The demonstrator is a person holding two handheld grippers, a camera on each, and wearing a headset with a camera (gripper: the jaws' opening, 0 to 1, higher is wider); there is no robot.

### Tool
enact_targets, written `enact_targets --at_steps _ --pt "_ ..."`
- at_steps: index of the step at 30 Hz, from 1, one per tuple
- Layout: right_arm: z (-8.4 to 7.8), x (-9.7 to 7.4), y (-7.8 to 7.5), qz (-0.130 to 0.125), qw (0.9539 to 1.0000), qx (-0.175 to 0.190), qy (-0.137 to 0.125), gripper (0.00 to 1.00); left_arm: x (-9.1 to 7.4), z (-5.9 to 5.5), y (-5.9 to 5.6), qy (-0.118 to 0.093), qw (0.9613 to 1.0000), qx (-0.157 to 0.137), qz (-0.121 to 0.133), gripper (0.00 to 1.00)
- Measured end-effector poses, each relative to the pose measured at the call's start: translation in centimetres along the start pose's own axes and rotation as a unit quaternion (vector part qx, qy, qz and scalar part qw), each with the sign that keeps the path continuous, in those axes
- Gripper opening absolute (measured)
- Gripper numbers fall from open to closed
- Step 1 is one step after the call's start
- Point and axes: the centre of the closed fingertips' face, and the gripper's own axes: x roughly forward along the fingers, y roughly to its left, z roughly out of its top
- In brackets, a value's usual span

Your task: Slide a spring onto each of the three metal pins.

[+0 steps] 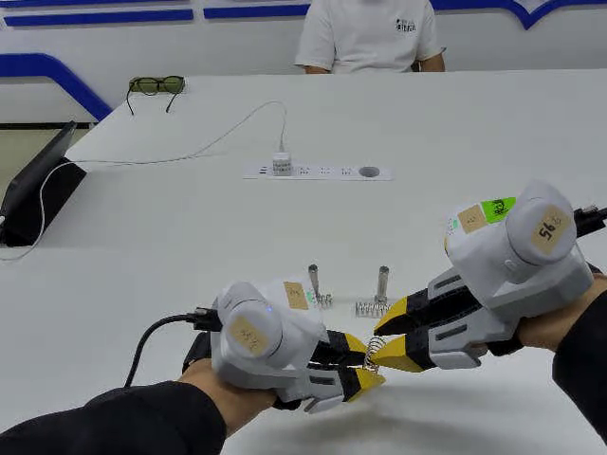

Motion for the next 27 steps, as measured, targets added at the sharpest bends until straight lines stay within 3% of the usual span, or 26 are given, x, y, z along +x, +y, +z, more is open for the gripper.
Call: enact_targets --at_steps 3,14,18,27 --pt "0.0 0.2 0.2 -0.002 1.0000 -0.009 0.000 0.15 0.0 0.6 0.0 -0.015 0.9997 -0.020 -0.002 0.11" --pt "0.6 0.3 0.0 -0.006 0.9999 -0.004 -0.013 0.12 -0.4 0.9 0.2 -0.031 0.9990 -0.031 0.001 0.12" --pt "0.6 -0.2 -0.6 -0.016 0.9998 0.000 -0.015 0.12 -0.8 1.1 0.8 -0.034 0.9982 -0.047 0.012 0.25" --pt "0.3 -1.7 -1.8 -0.037 0.9991 0.007 -0.017 0.12 -2.1 1.1 1.6 -0.044 0.9966 -0.063 0.029 0.36"
